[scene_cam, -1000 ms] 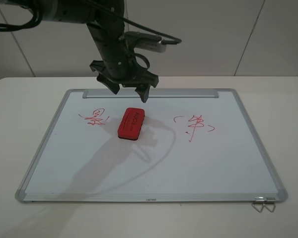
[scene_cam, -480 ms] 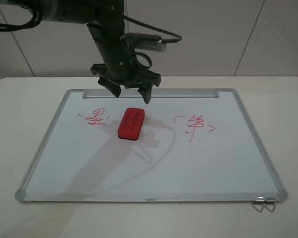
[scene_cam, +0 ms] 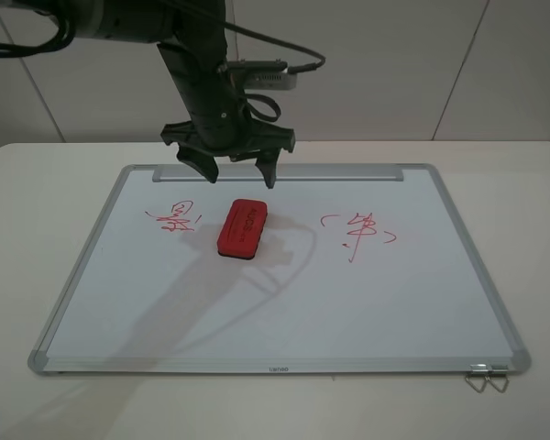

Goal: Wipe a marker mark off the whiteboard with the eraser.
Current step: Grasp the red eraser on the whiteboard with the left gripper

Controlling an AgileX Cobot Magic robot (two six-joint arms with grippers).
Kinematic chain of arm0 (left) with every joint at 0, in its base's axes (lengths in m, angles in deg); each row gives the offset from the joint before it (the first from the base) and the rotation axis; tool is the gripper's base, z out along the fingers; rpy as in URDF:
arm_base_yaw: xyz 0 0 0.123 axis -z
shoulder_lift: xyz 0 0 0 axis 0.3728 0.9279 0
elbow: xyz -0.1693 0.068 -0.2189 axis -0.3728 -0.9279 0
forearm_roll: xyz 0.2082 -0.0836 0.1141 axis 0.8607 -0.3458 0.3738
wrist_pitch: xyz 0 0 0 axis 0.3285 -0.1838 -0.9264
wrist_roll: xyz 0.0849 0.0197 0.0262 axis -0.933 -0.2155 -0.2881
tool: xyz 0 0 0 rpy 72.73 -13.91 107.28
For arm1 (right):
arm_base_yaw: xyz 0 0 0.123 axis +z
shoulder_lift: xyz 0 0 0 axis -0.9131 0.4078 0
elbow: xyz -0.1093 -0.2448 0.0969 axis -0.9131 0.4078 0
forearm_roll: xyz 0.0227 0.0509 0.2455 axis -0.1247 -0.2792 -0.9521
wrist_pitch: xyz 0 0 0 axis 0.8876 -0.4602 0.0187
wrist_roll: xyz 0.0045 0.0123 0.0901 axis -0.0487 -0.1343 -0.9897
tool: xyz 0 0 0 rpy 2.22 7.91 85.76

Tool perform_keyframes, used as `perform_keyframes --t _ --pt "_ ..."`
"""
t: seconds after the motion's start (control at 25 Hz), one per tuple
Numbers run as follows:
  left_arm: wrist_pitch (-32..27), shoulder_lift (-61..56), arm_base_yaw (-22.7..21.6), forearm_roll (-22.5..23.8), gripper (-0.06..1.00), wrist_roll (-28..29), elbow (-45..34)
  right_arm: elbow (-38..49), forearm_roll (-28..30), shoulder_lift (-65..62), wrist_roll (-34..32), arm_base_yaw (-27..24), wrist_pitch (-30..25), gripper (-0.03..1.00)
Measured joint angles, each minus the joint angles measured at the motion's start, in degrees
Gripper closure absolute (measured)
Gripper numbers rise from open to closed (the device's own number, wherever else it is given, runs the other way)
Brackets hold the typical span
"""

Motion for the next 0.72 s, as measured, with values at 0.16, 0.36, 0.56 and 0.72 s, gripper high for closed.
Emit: perform_keyframes --t 0.16,0.36,0.56,0.72 --pt "-0.6 2.4 -0.7 0.2 0.17 0.9 0.0 0.0 0.0 0.0 0.0 0.0 0.0 0.27" --pt "-1.6 5.8 -0.7 1.0 0.17 1.0 0.0 0.0 0.0 0.0 0.0 0.0 0.0 0.27" --pt "-1.0 7.0 -0.7 1.0 0.17 1.0 0.0 0.0 0.0 0.0 0.0 0.0 0.0 0.27" --pt "0.9 7.6 -0.5 1.3 0.17 0.7 0.0 0.0 0.0 0.0 0.0 0.0 0.0 0.27"
